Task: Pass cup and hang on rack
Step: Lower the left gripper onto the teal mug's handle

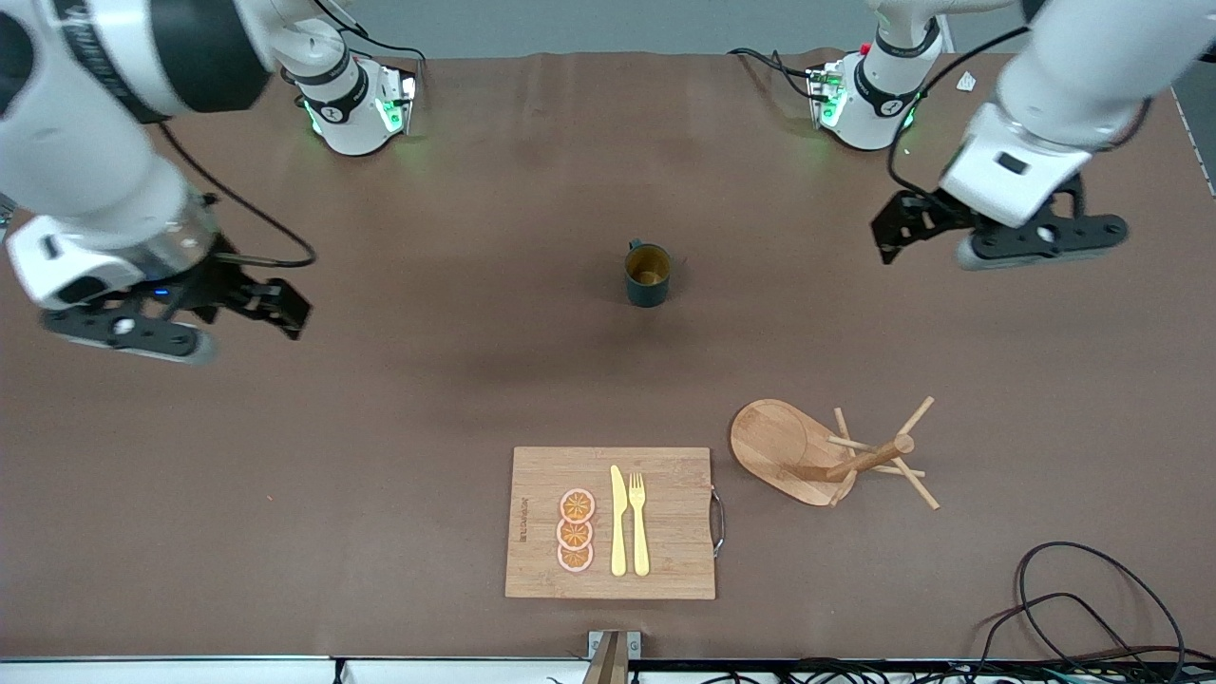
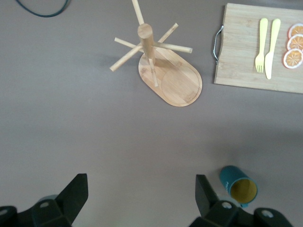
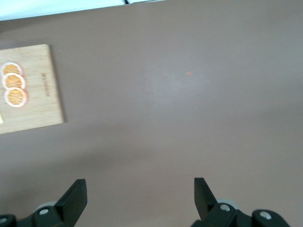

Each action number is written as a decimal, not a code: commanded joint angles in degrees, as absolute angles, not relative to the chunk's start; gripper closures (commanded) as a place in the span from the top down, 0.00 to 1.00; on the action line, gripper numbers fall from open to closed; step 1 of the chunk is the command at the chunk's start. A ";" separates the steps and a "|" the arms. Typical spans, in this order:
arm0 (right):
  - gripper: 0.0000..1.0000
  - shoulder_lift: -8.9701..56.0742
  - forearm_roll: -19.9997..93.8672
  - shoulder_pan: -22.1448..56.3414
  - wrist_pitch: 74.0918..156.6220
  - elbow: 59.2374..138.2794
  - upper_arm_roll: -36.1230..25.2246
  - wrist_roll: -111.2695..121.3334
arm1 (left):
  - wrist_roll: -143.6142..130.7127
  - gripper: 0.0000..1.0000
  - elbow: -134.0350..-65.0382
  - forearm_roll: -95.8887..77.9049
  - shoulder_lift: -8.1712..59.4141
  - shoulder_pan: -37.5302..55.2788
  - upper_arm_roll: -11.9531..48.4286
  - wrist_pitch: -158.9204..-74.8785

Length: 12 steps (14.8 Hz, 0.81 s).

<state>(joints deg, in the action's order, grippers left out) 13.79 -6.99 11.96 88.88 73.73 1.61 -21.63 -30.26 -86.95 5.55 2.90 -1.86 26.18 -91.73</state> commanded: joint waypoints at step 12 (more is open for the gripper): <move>1.00 11.25 -4.22 -3.16 87.80 74.79 2.99 0.44 | -90.31 1.00 -91.49 40.41 18.09 24.50 41.92 -91.93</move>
